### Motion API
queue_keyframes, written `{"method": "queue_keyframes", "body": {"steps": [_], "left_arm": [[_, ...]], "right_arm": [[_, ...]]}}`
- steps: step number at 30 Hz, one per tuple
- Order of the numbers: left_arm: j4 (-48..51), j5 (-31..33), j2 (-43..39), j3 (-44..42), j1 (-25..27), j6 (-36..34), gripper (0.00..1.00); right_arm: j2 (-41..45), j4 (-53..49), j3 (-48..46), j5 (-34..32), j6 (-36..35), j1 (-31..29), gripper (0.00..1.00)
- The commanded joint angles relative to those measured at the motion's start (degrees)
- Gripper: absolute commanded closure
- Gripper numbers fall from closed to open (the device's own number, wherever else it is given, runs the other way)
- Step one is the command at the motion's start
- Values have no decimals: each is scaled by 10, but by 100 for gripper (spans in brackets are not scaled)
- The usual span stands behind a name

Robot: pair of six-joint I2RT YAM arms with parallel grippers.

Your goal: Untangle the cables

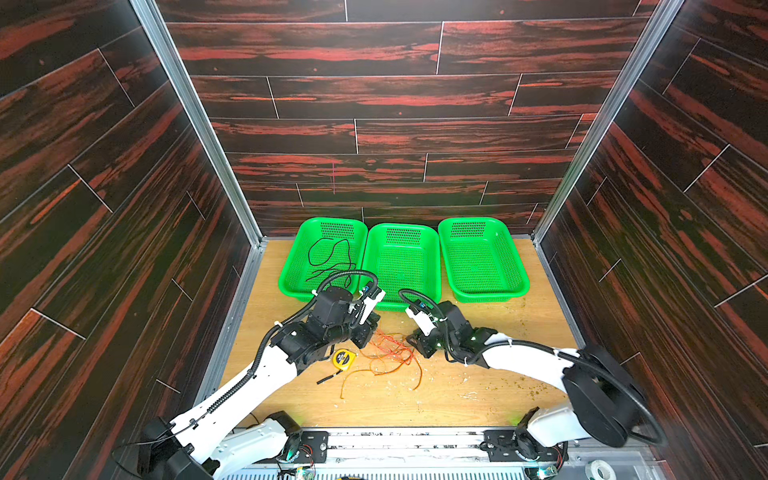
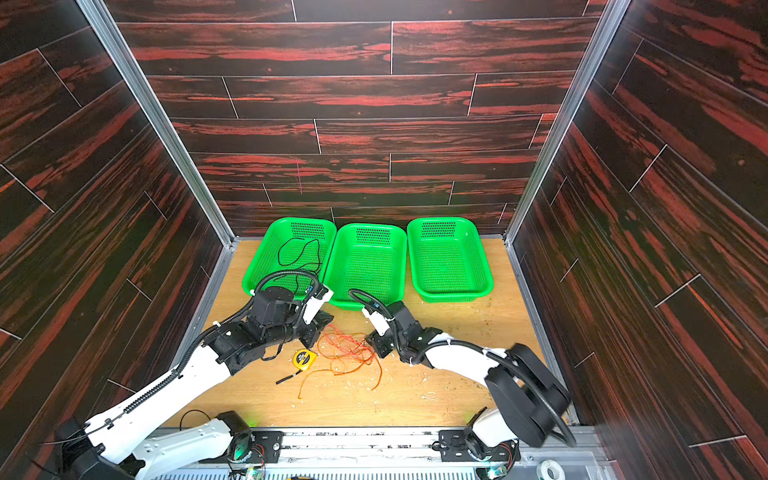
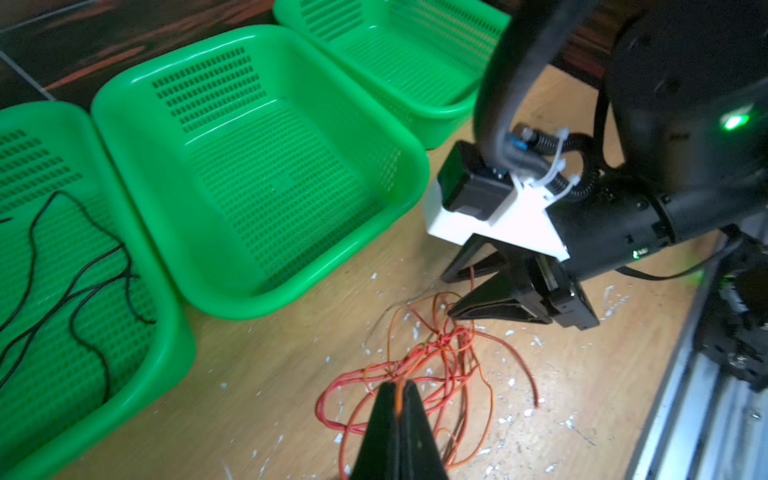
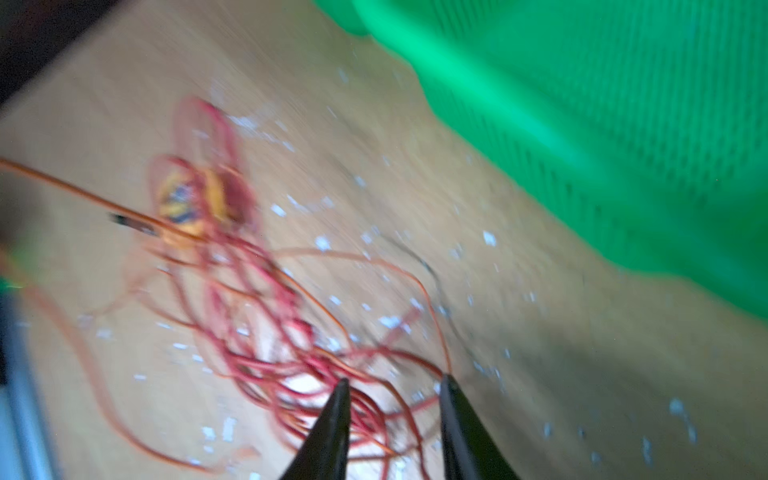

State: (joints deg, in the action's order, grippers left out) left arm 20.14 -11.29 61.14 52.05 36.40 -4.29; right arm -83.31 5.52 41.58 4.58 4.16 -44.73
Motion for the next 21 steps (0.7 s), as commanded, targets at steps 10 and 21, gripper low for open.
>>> {"method": "queue_keyframes", "body": {"steps": [10,21], "left_arm": [[-51,17,41,60,1,99,100],[-171,80,34,40,2,326,100]], "right_arm": [[154,74,-66,30,-88,-32,59],[118,133,-34,-23,-144,-119,57]]}}
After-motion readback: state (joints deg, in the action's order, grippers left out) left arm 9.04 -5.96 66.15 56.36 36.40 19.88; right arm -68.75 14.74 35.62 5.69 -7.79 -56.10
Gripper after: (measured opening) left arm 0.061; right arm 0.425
